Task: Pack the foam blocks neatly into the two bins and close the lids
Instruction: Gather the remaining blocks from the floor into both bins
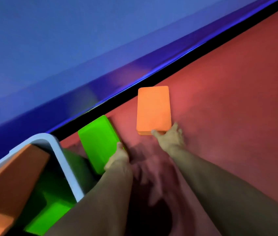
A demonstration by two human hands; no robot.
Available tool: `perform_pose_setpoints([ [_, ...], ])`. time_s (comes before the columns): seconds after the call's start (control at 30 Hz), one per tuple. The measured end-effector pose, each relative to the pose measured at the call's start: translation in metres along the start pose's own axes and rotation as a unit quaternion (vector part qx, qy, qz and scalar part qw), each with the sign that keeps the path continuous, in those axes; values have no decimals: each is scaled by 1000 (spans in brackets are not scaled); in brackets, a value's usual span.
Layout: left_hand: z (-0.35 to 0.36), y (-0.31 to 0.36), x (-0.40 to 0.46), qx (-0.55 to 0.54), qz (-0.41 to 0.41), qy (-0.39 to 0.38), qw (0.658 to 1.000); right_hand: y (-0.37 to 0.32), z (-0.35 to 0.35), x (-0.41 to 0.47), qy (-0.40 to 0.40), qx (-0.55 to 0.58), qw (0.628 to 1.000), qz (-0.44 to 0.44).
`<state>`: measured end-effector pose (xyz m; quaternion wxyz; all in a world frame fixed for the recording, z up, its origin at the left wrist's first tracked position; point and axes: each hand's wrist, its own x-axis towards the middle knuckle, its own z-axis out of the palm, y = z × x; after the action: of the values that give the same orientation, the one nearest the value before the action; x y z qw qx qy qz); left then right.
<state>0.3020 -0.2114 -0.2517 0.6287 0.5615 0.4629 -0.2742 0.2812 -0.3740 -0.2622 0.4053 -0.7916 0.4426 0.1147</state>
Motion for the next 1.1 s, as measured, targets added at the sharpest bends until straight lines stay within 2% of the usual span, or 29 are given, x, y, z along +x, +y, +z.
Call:
perform_pose_setpoints([
  [0.03, 2, -2, 12, -21, -9, 5, 1000, -1, 7, 10, 1, 24, 999, 25],
  [0.13, 8, -7, 42, -37, -19, 107, 993, -5, 22, 38, 4, 81, 992, 95],
  [0.23, 14, -5, 67, -109, -30, 128, 985, -10, 33, 53, 8, 100, 985, 142],
  [0.43, -6, -29, 150, -141, -49, 129, 980, -1, 58, 59, 88, 154, 980, 94],
  [0.57, 2, -23, 130, -144, -12, 133, 981, -3, 64, 60, 117, 173, 976, 62],
  [0.67, 8, -9, 118, -127, 31, 169, 977, -8, 56, 57, 95, 193, 974, 75],
  [0.77, 23, 5, 95, -139, 21, 95, 986, -19, 31, 40, 58, 181, 978, 90],
  [0.83, 30, 7, 64, -112, 16, 42, 993, -24, 6, 24, 59, 187, 976, 95],
  [0.97, 23, 6, -17, -110, 11, -53, 992, -28, -55, -31, 100, 246, 959, 97],
  [1.1, -3, 13, -133, -72, 33, -128, 989, -26, -102, -116, 149, 304, 935, 106],
])
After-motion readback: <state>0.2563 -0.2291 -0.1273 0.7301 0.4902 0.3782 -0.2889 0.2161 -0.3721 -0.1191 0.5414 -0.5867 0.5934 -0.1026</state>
